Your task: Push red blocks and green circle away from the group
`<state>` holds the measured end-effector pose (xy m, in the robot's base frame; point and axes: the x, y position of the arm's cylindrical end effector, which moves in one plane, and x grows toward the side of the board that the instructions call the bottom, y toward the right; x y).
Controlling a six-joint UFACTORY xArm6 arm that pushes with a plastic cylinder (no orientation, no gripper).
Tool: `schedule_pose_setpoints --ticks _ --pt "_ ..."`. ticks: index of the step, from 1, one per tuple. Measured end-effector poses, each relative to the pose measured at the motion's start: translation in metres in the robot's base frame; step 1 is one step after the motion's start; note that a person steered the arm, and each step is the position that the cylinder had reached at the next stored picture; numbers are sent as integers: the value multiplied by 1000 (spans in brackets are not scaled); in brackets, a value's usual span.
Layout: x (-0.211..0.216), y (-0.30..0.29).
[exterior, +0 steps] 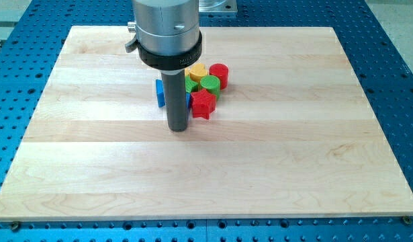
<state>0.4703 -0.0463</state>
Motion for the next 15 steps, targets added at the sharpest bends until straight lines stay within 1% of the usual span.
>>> schedule_pose_setpoints --ticks 9,11,12,13,14,15 --pt "17 -3" --pt "15 -74" --pt "15 -68" --pt "21 -31" --pt "17 -10" --pt "-8 25"
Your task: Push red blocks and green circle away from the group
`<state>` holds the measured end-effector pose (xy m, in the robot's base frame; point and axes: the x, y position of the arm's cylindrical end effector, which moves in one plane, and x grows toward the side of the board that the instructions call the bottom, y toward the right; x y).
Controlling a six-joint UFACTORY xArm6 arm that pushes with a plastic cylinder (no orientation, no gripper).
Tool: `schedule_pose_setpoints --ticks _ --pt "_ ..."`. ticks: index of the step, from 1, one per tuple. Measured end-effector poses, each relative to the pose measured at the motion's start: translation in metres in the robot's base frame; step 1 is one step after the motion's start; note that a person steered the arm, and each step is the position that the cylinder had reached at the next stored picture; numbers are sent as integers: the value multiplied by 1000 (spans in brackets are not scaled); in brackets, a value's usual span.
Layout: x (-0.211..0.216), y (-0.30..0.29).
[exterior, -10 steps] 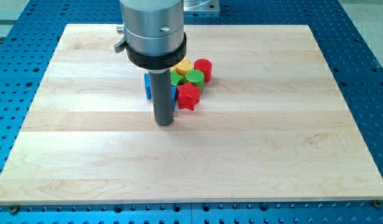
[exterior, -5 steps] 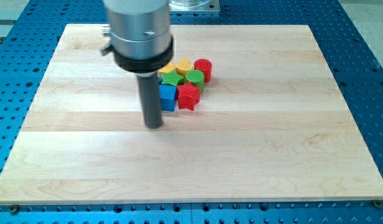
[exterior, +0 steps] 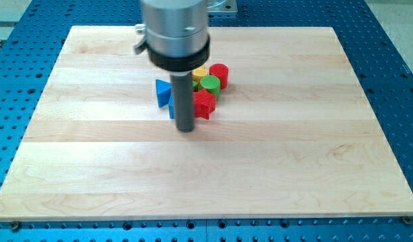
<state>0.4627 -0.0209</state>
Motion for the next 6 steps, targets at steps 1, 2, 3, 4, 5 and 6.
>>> schedule_pose_setpoints --ticks 1,2,3,4,5,6 --pt "-31 16" --pt "-51 27" --pt "-83 50" --pt "-93 35" --pt "-105 67" --pt "-125 68"
